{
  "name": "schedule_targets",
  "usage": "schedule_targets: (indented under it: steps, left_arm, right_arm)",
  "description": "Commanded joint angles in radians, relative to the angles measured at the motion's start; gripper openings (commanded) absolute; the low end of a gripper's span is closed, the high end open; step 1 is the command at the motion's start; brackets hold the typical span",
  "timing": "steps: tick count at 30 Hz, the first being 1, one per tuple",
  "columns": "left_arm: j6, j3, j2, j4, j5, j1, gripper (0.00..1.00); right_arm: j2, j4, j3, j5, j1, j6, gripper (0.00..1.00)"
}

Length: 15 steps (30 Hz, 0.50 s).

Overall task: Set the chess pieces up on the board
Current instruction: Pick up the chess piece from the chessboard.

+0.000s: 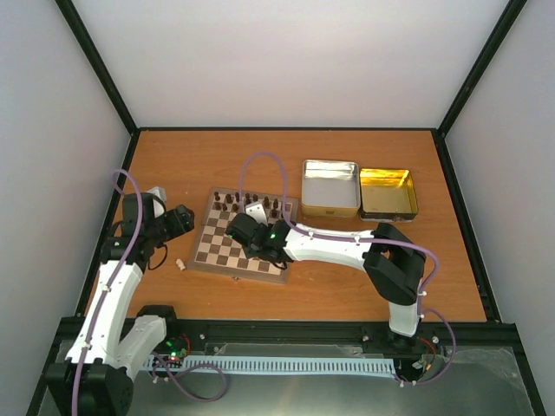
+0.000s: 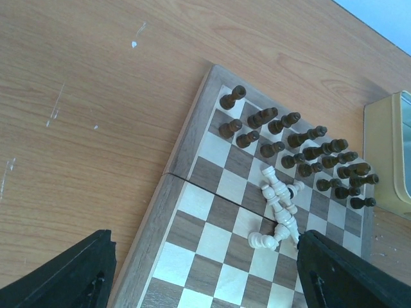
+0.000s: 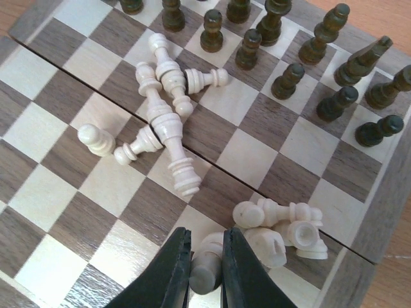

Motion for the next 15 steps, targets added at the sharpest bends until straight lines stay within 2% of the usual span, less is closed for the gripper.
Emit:
schedule_targets:
  steps: [1,12,15]
  left_arm:
    - [-0.055,0.017,0.027,-0.034,-0.011,0.005,0.79]
    - [-0.199,0.016,0.1,-0.075,-0.199,0.005,0.9]
    - [-0.246,0.027,0.129,-0.093,-0.325,0.005,0.98]
  right_arm:
    - [-0.053,0.105,-0.024,-0.038,-0.013,0.005,0.12]
    - [-0.075,0.195,-0.087,-0.065,-0.037,-0.01,0.11]
    - [-0.079,0.198,-0.096,-0.069,-0.038,-0.013,0.12]
